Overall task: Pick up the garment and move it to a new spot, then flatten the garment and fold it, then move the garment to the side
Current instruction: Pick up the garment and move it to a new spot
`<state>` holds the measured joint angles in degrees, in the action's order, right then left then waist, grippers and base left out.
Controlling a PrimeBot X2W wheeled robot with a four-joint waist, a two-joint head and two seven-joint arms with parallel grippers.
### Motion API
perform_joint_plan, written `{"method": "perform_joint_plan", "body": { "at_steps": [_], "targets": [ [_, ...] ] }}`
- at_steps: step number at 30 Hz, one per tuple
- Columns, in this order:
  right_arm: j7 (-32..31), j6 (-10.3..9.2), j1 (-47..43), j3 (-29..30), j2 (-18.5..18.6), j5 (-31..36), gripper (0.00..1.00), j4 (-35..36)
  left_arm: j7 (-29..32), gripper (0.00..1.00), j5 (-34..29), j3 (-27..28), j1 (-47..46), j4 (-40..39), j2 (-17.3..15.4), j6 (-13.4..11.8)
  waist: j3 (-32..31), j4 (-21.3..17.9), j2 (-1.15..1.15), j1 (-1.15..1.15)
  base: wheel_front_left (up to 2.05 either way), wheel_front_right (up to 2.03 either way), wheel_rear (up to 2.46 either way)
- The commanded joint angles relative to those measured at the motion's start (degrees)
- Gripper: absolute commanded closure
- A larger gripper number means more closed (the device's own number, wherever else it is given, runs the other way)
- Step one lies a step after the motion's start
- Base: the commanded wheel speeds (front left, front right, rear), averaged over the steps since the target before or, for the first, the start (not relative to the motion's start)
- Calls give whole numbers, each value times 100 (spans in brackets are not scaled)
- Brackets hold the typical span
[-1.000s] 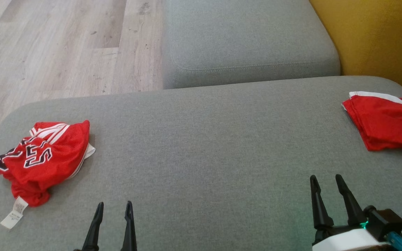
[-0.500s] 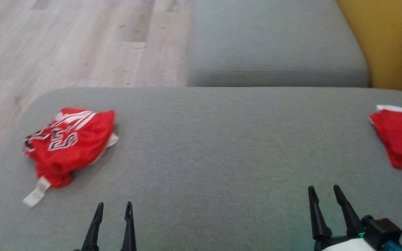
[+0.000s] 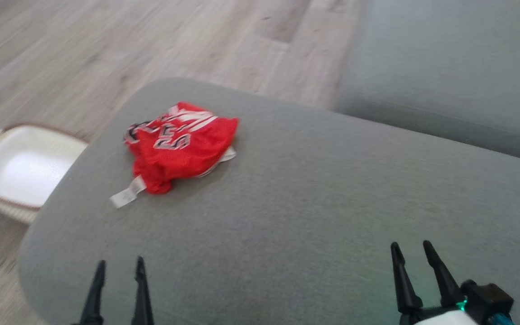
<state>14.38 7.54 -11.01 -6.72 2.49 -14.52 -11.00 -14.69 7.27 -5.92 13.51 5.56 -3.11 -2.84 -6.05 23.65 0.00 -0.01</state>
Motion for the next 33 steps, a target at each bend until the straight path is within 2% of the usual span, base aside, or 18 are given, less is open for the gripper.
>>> {"method": "perform_joint_plan", "body": {
  "at_steps": [1, 8, 13, 16, 17, 20, 23, 28, 33],
  "targets": [
    [62, -5, 364, -154, 42, 45, 0, 153, -31, 0, 63, 200, -183, -282, 24, -75, 224, 314, 0, 1, 0, 0, 0],
    [62, -5, 636, -308, 145, -47, 0, -9, -31, 0, 180, 268, -148, -536, 24, -357, 483, 522, 0, 1, 0, 0, 0],
    [62, -5, 669, -308, 279, -78, 0, 1, -31, 0, 154, 265, -241, -651, 24, -376, 658, 569, 0, 1, 0, 0, 0],
    [62, -5, 705, -243, 496, -2, 0, 93, -31, 0, 5, 261, -750, -856, 1, -166, 989, 581, 0, 1, 0, 0, 0],
    [62, -5, 705, -243, 496, -2, 0, 93, -31, 0, 5, 261, -750, -856, 1, -166, 989, 581, 0, 1, 0, 0, 0],
    [62, -5, 703, -118, 661, 73, 0, 191, -31, 0, -47, 262, -1502, -882, -113, 135, 1258, 587, 0, 1, 0, 0, 0],
    [62, -5, 793, -82, 845, 178, 0, 323, -31, 0, -84, 305, -2402, -816, -264, 328, 1646, 421, 0, 1, 0, 0, 0],
    [62, -5, 1087, -115, 1217, 312, 0, 523, 286, 0, 80, 320, -4107, -123, -609, 700, 2230, 96, 0, 1, 0, 0, 0],
    [62, -5, 1270, -32, 1602, 401, 0, 815, 1128, 0, 467, 168, -5756, 1066, -886, 942, 2714, -129, 0, 1, 0, 0, 0]
  ]
}}
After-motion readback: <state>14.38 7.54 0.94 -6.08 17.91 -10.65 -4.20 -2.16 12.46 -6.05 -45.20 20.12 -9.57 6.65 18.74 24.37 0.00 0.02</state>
